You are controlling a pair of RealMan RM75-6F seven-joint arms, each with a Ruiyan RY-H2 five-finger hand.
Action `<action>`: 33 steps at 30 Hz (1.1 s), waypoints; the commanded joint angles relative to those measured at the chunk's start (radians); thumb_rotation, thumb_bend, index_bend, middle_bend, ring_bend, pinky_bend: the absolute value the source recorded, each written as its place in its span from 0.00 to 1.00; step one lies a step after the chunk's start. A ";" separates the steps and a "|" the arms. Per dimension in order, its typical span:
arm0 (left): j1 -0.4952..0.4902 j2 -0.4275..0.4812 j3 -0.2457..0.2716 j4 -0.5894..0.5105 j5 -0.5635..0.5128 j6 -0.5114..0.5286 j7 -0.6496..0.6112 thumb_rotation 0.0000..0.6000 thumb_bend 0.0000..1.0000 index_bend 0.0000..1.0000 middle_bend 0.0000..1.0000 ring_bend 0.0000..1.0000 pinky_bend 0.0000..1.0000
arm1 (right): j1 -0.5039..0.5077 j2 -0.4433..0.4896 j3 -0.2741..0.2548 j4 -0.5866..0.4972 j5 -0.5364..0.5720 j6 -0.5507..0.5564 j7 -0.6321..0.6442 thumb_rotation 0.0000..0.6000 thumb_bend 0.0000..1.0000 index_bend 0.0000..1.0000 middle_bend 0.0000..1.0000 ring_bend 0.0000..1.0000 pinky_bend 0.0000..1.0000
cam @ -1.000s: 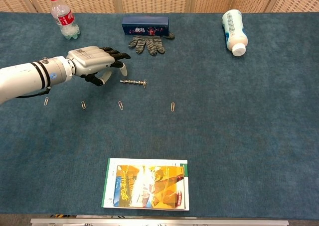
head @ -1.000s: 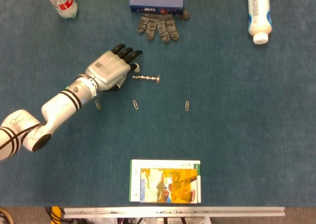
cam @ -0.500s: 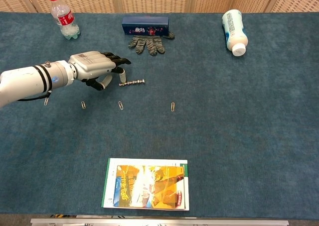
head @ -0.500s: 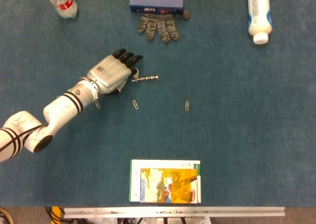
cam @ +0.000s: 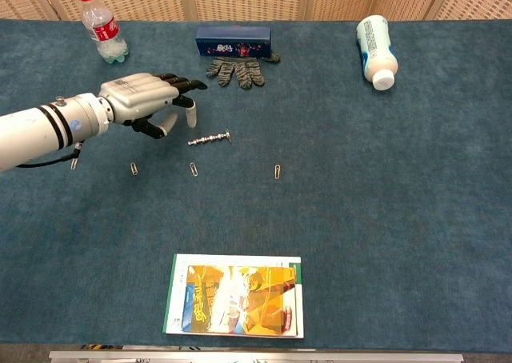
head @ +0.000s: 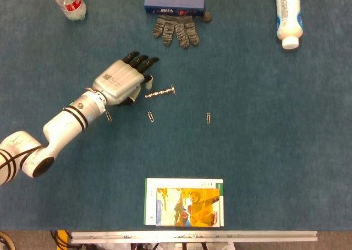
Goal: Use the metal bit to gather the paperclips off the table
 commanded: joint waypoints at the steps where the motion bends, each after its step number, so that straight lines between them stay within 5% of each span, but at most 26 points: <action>1: 0.034 0.011 -0.028 -0.029 -0.040 0.046 -0.005 1.00 0.64 0.33 0.00 0.00 0.00 | 0.000 0.006 0.006 -0.001 -0.001 0.006 0.002 1.00 0.00 0.45 0.53 0.43 0.67; 14: 0.158 0.034 -0.100 -0.188 -0.198 0.180 -0.024 1.00 0.37 0.36 0.00 0.00 0.00 | 0.002 0.042 0.032 -0.024 0.005 0.026 0.002 1.00 0.00 0.45 0.53 0.43 0.67; 33: 0.176 -0.074 -0.133 -0.159 -0.228 0.188 -0.008 1.00 0.29 0.41 0.00 0.00 0.00 | -0.001 0.057 0.036 -0.044 0.020 0.022 -0.009 1.00 0.00 0.45 0.53 0.44 0.67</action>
